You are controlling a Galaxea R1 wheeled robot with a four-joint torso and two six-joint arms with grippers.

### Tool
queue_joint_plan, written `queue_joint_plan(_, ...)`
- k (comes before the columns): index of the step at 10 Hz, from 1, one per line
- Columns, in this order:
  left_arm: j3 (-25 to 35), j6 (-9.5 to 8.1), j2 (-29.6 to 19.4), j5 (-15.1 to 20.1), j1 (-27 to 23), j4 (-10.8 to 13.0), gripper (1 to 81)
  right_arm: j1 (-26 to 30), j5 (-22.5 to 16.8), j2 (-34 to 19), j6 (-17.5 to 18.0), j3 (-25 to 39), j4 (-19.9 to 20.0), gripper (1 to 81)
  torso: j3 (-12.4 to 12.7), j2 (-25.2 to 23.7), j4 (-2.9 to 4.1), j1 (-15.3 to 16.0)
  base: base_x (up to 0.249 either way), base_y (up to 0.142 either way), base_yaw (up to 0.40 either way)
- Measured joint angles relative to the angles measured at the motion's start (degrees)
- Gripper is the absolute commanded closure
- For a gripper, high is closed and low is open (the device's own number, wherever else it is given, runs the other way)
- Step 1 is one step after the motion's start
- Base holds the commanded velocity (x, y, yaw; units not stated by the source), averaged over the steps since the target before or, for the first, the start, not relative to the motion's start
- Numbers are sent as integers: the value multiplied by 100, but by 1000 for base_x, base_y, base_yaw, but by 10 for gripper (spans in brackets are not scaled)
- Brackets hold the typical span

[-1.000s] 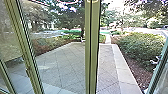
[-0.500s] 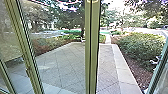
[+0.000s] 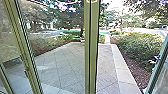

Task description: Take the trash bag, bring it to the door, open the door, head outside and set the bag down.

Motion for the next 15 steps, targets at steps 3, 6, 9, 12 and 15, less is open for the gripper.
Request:
queue_joint_plan(3, -2, 0, -18, 0, -67, 0, 811, -41, 24, 15, -2, 0, -1, 10, 0, -2, 0, 0, 0, 0, -243)
queue_joint_plan(6, -2, 1, -16, 5, -44, 2, 811, -30, 38, 15, -5, -2, -1, 10, 0, -2, 0, 0, 0, 0, -243)
queue_joint_plan(9, -2, 1, -16, 5, -50, 2, 811, -37, 35, 15, -5, -2, -1, 10, 0, -2, 0, 0, 0, 0, -243)
queue_joint_plan(12, -2, 1, -16, 5, -50, 2, 811, -37, 33, 20, -5, -2, -4, 10, 0, -2, 0, 0, 0, 0, -208)
queue_joint_plan(15, -2, 1, -16, 7, -48, 2, 811, -41, 24, 34, -11, -5, -4, 10, 0, -2, 0, 0, 0, -20, -77)
